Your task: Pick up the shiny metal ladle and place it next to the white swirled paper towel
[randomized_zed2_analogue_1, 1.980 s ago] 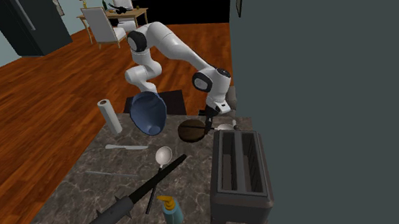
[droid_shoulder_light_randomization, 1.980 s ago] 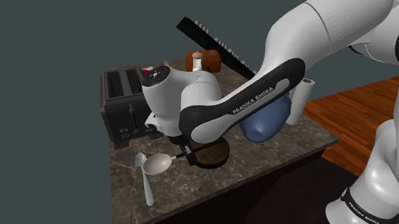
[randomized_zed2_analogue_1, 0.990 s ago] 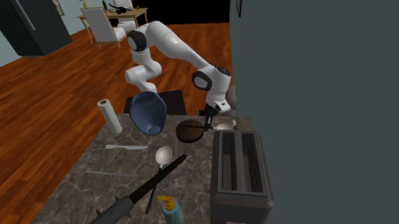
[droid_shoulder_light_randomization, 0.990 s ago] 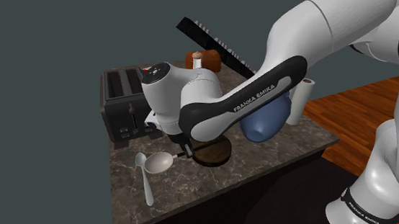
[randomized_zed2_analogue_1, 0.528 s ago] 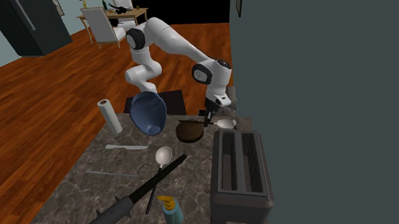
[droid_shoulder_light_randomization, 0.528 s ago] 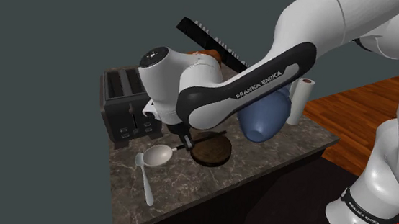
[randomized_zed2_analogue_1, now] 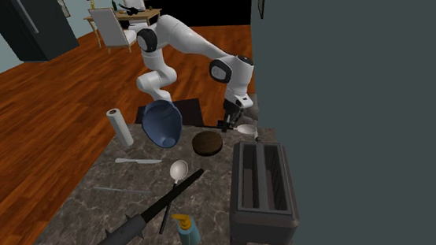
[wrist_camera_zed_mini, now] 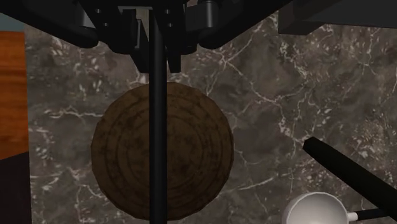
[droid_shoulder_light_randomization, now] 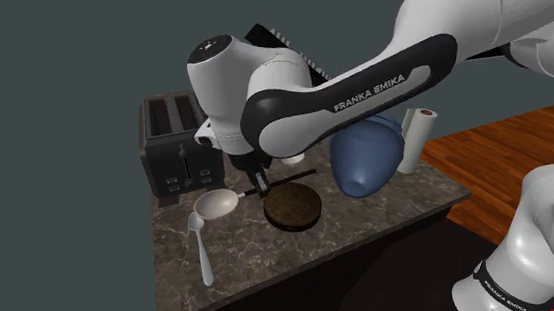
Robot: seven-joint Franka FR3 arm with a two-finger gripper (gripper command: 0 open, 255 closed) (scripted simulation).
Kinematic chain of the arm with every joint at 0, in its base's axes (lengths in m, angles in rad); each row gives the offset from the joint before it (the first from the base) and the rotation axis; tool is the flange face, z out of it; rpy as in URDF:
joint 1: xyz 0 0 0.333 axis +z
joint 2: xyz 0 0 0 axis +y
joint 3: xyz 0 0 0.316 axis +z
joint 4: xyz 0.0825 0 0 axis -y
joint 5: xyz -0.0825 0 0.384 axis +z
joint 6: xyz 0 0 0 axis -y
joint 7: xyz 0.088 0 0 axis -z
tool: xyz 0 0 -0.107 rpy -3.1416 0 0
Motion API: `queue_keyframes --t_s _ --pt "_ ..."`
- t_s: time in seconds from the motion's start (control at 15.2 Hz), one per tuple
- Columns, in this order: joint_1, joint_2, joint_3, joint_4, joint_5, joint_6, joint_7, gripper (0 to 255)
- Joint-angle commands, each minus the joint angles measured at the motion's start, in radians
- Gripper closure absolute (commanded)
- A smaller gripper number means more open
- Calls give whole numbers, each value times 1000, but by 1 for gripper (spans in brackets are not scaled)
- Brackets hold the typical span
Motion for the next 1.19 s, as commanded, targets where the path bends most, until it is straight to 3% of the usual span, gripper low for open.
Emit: queue_keyframes --t_s 0.0,1.12 --pt "-1 -8 0 18 4 -25 -9 255" --pt "7 -38 7 205 23 -234 -63 255"
